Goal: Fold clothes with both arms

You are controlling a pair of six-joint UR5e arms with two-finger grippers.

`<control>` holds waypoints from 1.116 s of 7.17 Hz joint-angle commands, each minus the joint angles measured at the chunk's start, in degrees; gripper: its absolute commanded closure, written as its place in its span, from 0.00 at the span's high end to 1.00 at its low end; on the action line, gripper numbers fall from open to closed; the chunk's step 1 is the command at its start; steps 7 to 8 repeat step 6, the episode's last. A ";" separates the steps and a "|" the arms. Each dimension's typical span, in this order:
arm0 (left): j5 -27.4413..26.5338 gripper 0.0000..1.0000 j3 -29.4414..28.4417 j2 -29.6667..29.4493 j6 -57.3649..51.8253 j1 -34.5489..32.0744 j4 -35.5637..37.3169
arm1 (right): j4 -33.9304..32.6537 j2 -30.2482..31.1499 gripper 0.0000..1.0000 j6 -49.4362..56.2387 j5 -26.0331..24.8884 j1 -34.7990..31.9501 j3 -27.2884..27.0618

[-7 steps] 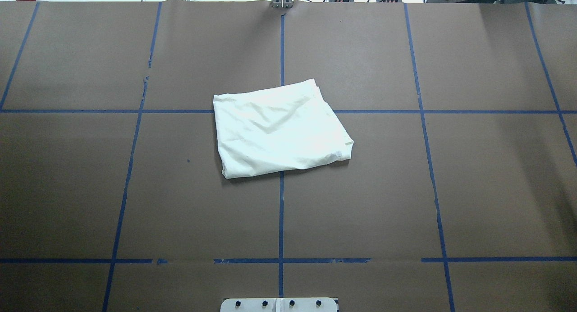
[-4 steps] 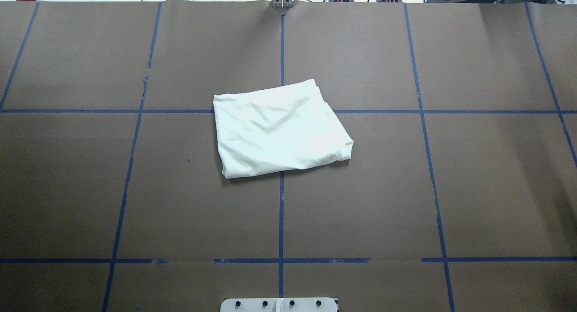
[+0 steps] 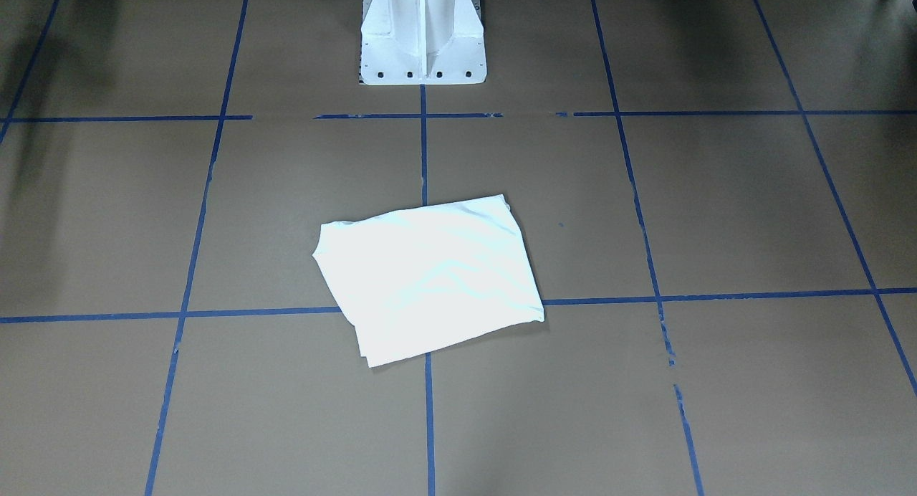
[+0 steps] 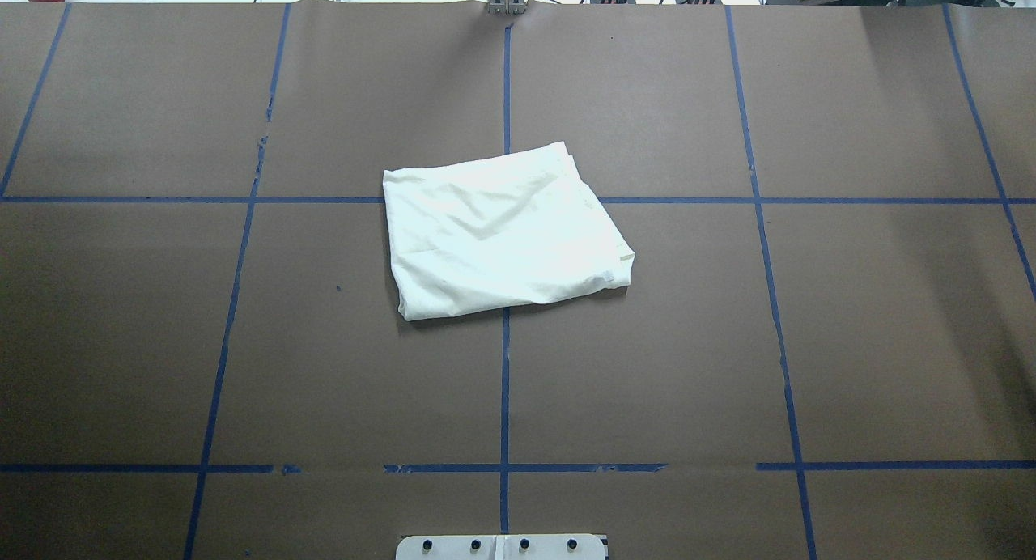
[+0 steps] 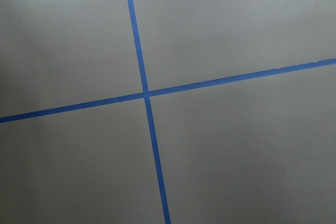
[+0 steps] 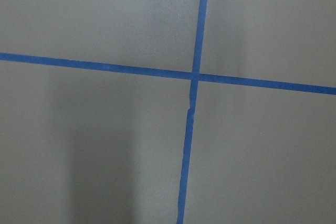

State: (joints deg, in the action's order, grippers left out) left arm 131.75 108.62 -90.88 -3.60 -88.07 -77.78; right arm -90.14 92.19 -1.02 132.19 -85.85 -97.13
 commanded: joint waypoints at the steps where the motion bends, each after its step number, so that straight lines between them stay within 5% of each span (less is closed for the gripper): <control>1: 0.00 1.00 0.10 0.09 0.00 0.00 0.00 | 0.05 0.01 1.00 0.06 0.00 -0.01 0.01; 8: 0.00 1.00 0.19 0.53 0.00 0.00 0.18 | 0.31 0.01 1.00 -0.03 0.00 -0.01 0.01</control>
